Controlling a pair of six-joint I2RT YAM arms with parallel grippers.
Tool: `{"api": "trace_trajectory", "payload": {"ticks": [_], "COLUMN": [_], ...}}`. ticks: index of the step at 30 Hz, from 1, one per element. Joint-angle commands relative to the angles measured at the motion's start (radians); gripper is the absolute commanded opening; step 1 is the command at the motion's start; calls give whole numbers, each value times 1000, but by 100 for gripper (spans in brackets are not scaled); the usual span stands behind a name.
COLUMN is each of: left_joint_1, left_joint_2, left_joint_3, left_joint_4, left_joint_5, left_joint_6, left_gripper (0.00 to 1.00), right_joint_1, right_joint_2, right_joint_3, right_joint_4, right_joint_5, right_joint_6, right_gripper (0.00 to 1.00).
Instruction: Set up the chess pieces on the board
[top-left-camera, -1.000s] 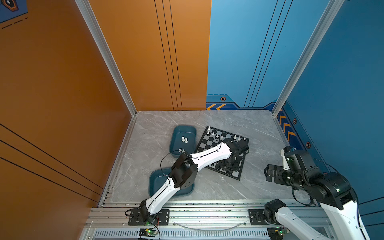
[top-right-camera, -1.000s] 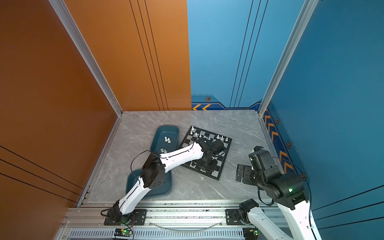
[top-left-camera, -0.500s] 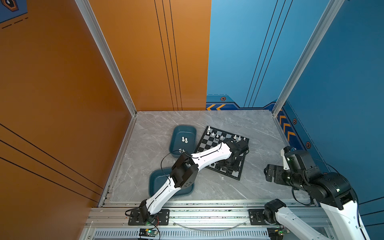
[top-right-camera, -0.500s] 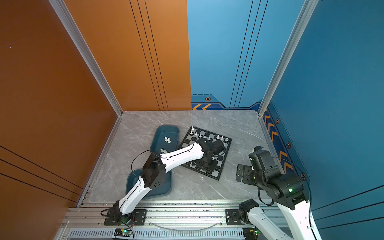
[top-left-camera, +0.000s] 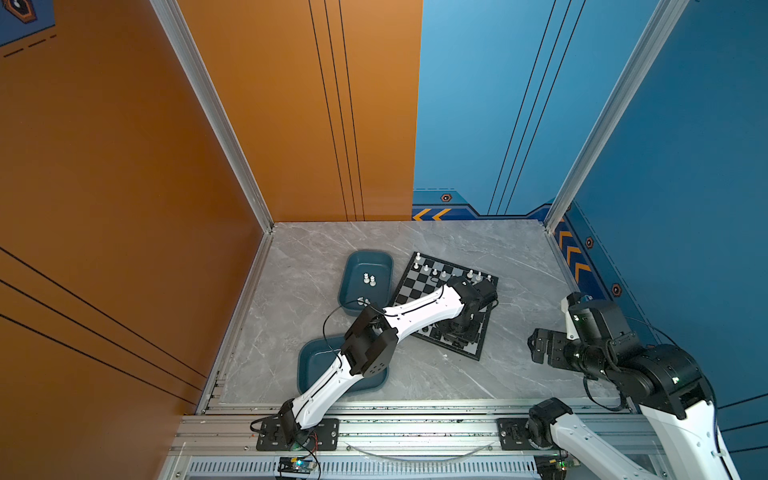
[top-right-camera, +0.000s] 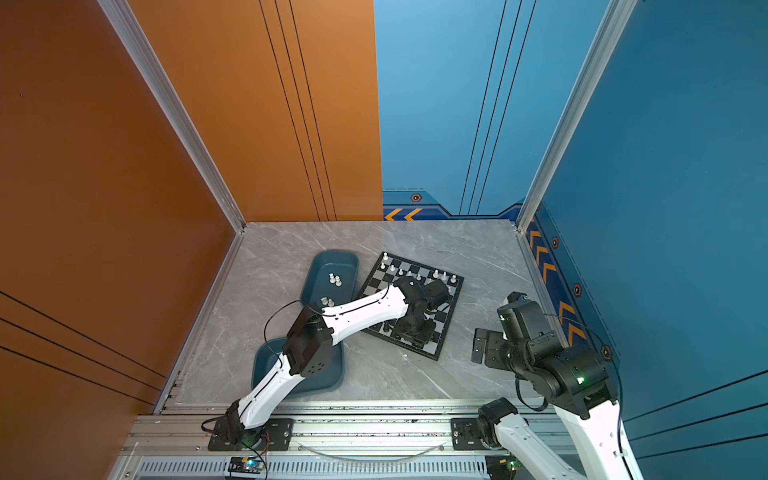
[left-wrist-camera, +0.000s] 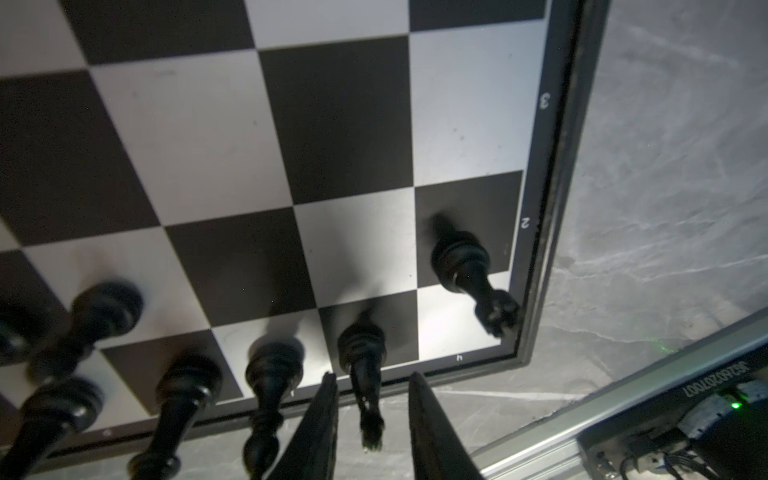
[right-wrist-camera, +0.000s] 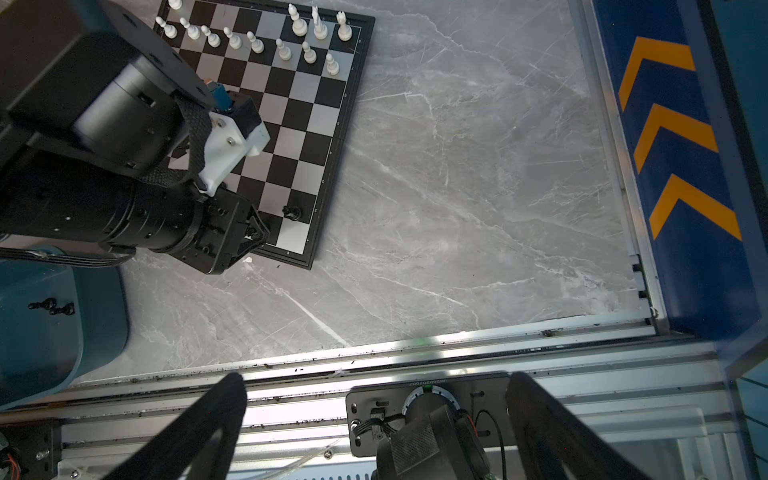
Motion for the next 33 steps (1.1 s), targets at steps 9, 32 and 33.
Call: {"api": "trace_trajectory", "payload": {"ticks": [9,32,33], "left_joint_1": [16,-10,-14], "left_joint_2": [-41,55,59], "left_joint_3": [38,238,237], "left_joint_4": [-19,-64,-65], "left_joint_5": [8,-56,-72], "left_joint_6": [-1,83,92], "left_gripper": [41,45,45], "right_joint_1": [-10,-16,-15], "right_joint_2": [19,5,5], "right_joint_3": [-16,-20,-21], "right_joint_4": [34,51,50], "right_joint_5": [-18,-21,-21], "right_joint_6": [-10,5,7], "right_gripper": [100,100,100]}}
